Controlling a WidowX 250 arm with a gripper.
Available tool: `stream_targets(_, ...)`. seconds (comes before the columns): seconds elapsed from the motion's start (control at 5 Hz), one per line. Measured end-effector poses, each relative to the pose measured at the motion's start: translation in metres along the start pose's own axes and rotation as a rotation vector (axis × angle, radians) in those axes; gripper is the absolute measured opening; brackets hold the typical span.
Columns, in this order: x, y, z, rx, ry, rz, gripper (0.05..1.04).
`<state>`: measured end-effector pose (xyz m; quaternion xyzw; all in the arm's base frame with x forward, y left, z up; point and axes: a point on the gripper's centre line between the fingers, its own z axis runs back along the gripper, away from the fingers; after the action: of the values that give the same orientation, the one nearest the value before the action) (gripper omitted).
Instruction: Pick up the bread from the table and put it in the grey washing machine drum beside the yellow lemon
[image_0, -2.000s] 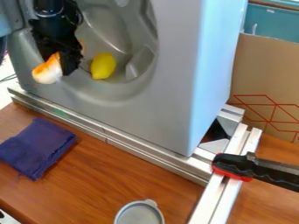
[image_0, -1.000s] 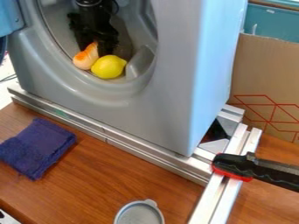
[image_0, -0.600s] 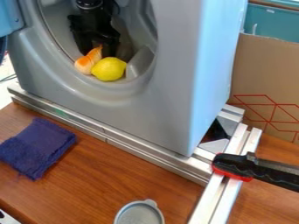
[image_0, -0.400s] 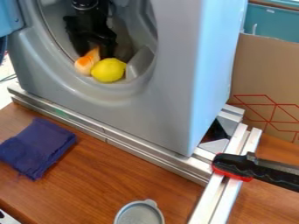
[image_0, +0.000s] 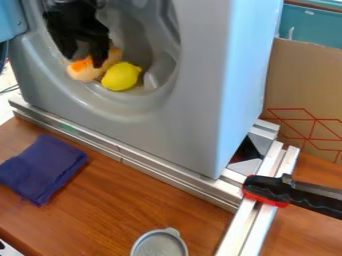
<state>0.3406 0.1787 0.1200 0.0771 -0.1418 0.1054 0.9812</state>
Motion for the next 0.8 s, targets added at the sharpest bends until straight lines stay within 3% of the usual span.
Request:
stream_targets(0.2, -0.014, 0.016, 0.013, -0.007, 0.008, 0.012, 0.987)
stream_targets(0.4, -0.033, 0.03, 0.014, -0.069, 0.046, 0.008, 0.989)
stream_targets(0.6, -0.057, 0.026, 0.042, -0.071, 0.095, -0.019, 0.992)
stream_targets(0.8, -0.093, 0.02, 0.059, -0.073, 0.234, -0.07, 0.995)
